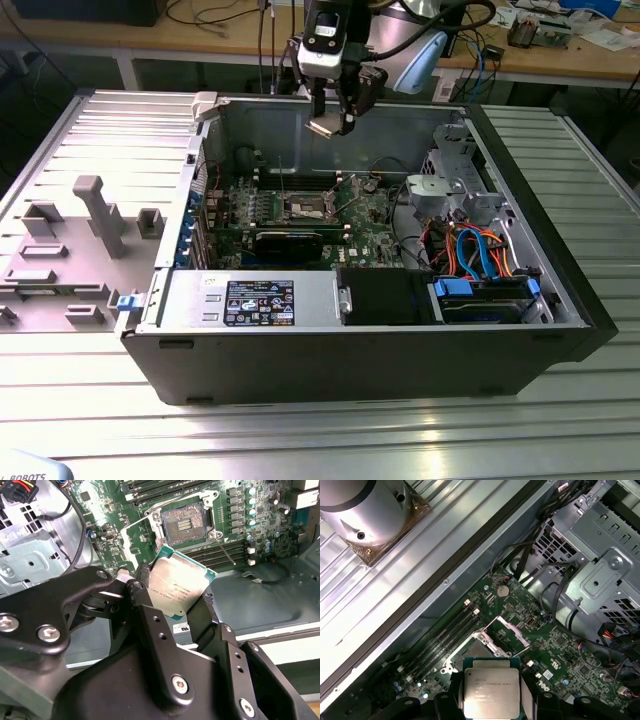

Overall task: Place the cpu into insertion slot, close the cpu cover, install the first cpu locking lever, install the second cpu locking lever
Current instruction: 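Place the cpu into insertion slot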

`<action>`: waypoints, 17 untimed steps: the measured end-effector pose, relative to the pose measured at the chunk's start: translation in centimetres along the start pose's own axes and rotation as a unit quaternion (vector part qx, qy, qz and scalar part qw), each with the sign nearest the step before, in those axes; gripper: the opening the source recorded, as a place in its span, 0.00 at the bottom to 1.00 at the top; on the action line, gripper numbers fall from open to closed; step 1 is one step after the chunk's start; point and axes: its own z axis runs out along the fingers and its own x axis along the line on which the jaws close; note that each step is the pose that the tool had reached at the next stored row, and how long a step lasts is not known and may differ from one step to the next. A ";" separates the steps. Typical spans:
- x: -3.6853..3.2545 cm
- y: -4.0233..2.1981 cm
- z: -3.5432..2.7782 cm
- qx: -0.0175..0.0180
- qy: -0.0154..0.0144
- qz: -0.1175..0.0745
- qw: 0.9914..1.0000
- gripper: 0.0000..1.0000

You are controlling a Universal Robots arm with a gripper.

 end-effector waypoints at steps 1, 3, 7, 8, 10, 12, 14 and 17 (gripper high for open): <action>0.00 0.00 0.00 0.000 0.000 0.000 1.000 0.54; 0.00 0.00 0.00 0.000 0.000 0.000 1.000 0.54; 0.00 0.00 0.00 0.000 0.000 0.000 1.000 0.54; 0.00 0.00 0.00 0.000 0.000 0.000 1.000 0.54; 0.00 0.00 0.00 0.000 0.000 0.000 1.000 0.54; 0.00 0.00 0.00 0.000 0.000 0.000 1.000 0.54; 0.00 0.00 0.00 0.000 0.000 0.001 1.000 0.54; 0.00 0.00 0.00 0.000 -0.001 0.007 1.000 0.54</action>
